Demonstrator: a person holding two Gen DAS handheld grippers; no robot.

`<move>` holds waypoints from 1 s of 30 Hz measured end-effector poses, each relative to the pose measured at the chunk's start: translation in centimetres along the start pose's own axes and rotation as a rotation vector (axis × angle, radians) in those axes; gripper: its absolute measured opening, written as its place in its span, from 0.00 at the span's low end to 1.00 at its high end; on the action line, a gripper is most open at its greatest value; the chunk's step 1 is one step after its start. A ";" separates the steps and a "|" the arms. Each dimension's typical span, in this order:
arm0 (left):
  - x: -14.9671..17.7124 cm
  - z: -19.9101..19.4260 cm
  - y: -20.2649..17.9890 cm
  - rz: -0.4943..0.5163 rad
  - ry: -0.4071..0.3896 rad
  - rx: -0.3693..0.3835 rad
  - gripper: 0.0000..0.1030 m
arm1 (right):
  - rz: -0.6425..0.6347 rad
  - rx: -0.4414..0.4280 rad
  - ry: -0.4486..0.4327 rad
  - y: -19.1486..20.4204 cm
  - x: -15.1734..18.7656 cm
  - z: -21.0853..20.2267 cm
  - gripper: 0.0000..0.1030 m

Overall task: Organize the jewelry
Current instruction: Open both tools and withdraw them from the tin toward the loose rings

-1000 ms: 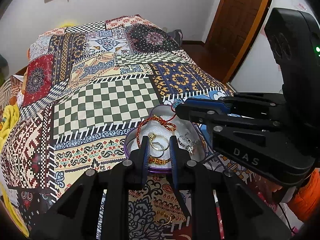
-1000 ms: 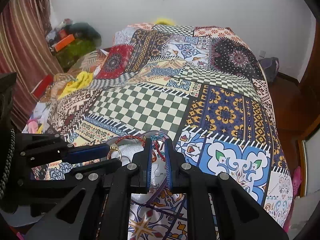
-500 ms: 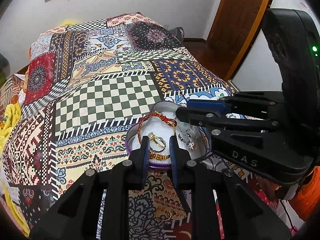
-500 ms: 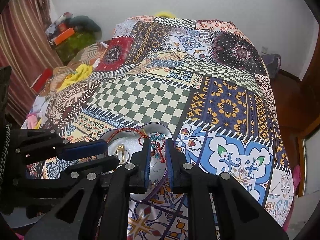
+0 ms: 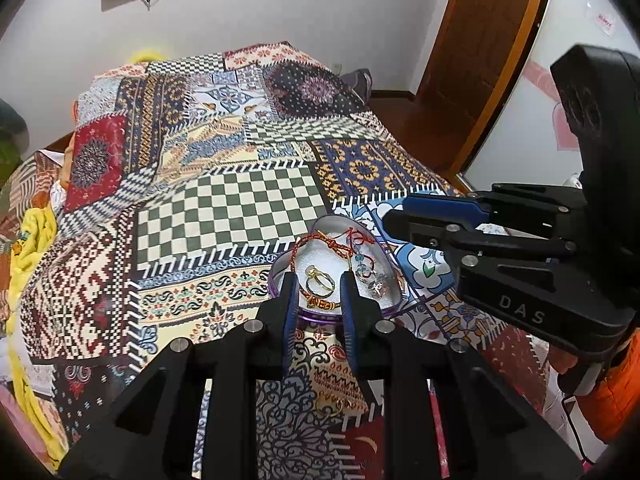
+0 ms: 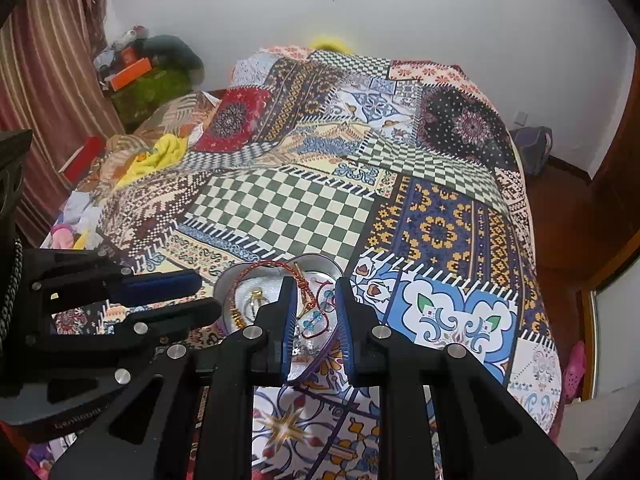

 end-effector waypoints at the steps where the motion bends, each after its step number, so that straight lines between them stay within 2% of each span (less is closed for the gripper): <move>1: 0.0 -0.6 0.1 0.000 -0.010 -0.003 0.21 | -0.002 0.007 -0.005 0.1 0.0 -0.3 0.17; 5: 0.3 -2.4 0.4 -0.004 -0.036 -0.015 0.30 | -0.014 0.025 -0.022 0.6 0.3 -1.5 0.20; 9: 1.0 -3.9 0.8 -0.010 -0.045 -0.031 0.30 | -0.009 0.030 -0.048 1.1 0.5 -2.8 0.37; 19: 4.3 -5.6 2.2 -0.030 -0.023 -0.054 0.33 | -0.006 0.025 -0.038 3.1 2.6 -3.4 0.37; 30: 8.6 -1.7 1.1 -0.002 0.099 -0.020 0.33 | 0.008 0.019 0.046 4.3 6.5 -1.4 0.37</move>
Point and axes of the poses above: each gripper's, at about its wrist camera, not at the fingertips, and z roughly the way its jaws point, y to its left, x to its underside, the point moved 9 cm from there along z, roughly the way its jaws point, and after that the axes turned 4 degrees about y, right-handed, at the moved point
